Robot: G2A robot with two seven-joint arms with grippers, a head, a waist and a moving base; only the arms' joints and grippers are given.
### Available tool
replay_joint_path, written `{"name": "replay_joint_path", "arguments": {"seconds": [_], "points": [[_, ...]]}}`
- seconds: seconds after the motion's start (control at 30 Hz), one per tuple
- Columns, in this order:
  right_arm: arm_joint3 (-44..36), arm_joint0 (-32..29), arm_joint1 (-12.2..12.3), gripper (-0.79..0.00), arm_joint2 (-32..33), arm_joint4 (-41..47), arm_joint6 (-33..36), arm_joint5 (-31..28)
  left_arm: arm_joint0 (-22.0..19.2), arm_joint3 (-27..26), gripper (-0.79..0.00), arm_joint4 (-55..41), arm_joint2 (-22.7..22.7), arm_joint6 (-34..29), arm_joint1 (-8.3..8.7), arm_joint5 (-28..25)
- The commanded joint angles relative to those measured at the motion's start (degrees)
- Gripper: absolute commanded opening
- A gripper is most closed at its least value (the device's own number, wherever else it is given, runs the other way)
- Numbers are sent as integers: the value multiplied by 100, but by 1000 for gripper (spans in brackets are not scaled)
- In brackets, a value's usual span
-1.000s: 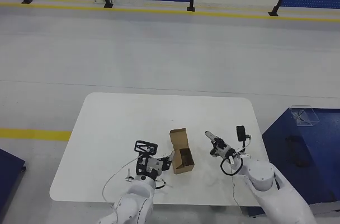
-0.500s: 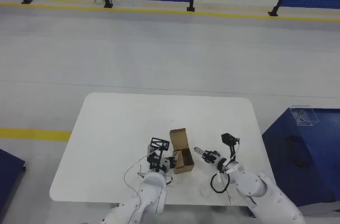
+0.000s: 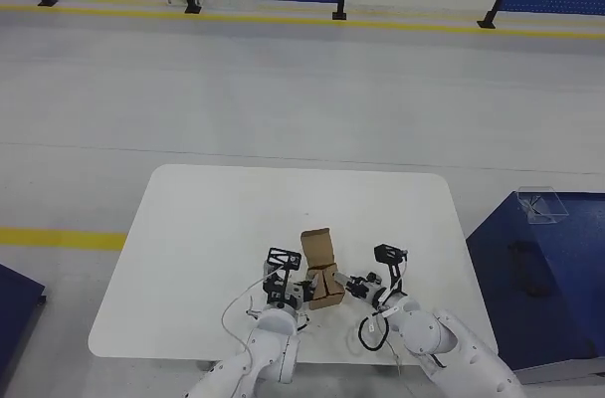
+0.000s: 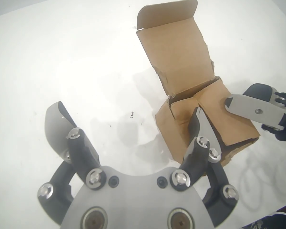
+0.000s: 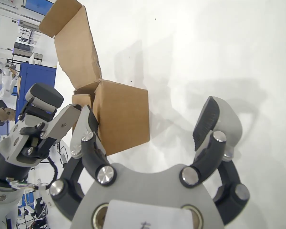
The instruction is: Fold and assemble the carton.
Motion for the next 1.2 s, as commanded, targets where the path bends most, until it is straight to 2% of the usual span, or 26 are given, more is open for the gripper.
{"name": "replay_joint_path", "arguments": {"seconds": [0.0,0.03,0.2,0.3,0.37,0.47,0.57,0.67,0.83,0.87,0.97,1.0,1.03,1.17], "points": [[-103,-5,-23,0,105,251,-89,-9,109,-244,0,-144,-139,23,19,-215],[-110,-72,-35,0,200,542,-133,61,133,-304,0,-180,-167,30,24,-262],[-110,-72,-35,0,200,542,-133,61,143,-413,0,-334,-224,97,21,-359],[-122,-131,-44,0,390,1018,-142,-15,150,-455,0,-884,-637,461,43,-880],[-121,-241,-28,0,744,1644,-80,-185,73,-373,0,-1554,-889,581,35,-1468],[-152,-476,19,0,1283,2431,138,-540,-140,13,0,-2785,-1281,616,16,-2541],[-174,-699,72,0,1731,2921,469,-731,-464,570,-62,-3419,-1475,461,-1,-3262],[-251,-919,114,0,2022,3011,656,-845,-817,1113,-86,-3652,-1437,242,-48,-3517],[-357,-1130,124,0,2181,2993,674,-911,-1130,1685,-132,-3847,-1322,18,-116,-3691],[-378,-1161,121,0,2205,2996,671,-915,-1198,1788,-191,-3942,-1299,-54,-132,-3801],[-411,-1208,114,0,2236,2989,662,-930,-1285,1970,-505,-4158,-1300,-139,-155,-4003],[-426,-1227,109,0,2249,2992,656,-931,-1316,2038,-616,-4257,-1303,-187,-163,-4120],[-441,-1238,106,0,2257,2985,651,-935,-1327,2082,-785,-4360,-1314,-230,-168,-4199],[-470,-1253,92,0,2257,2982,719,-836,-1347,2195,-785,-4738,-1363,-445,-178,-4471]]}}
